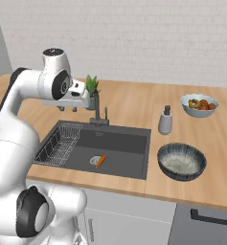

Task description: Pick the carrot from the sink and place it in the bowl. Then pick the bowl and place it in the microwave. Then close the microwave door and press the start button.

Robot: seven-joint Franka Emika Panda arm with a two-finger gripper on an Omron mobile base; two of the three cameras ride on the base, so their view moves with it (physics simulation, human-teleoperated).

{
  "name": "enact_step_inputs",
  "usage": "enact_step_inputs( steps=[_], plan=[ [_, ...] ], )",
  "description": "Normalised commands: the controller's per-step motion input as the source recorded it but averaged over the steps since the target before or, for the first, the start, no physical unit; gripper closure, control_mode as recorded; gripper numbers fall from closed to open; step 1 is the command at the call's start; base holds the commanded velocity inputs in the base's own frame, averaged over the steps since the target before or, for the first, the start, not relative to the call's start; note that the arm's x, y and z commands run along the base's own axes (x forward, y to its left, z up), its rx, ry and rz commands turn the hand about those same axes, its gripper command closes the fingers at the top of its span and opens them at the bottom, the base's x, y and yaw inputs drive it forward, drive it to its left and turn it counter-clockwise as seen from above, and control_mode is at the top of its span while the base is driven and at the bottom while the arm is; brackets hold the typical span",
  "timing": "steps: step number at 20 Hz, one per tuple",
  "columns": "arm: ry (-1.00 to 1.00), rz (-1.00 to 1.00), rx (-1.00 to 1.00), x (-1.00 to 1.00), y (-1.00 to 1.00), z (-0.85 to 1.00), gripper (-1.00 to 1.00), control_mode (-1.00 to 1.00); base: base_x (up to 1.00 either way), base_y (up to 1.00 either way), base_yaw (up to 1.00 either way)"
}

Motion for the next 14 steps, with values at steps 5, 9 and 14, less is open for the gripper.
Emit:
enact_step_inputs(
  steps=[5, 9, 14],
  plan=[
    [0.00, 0.00, 0.00, 0.00, -0.40, -0.15, -1.00, -1.00, 0.00, 0.00, 0.00],
    [0.02, 0.02, 0.11, -0.04, -0.73, -0.45, -1.00, -1.00, 0.00, 0.00, 0.00],
    [0.12, 0.03, 0.19, 0.16, -0.71, -0.89, -1.00, -1.00, 0.00, 0.00, 0.00]
  ],
)
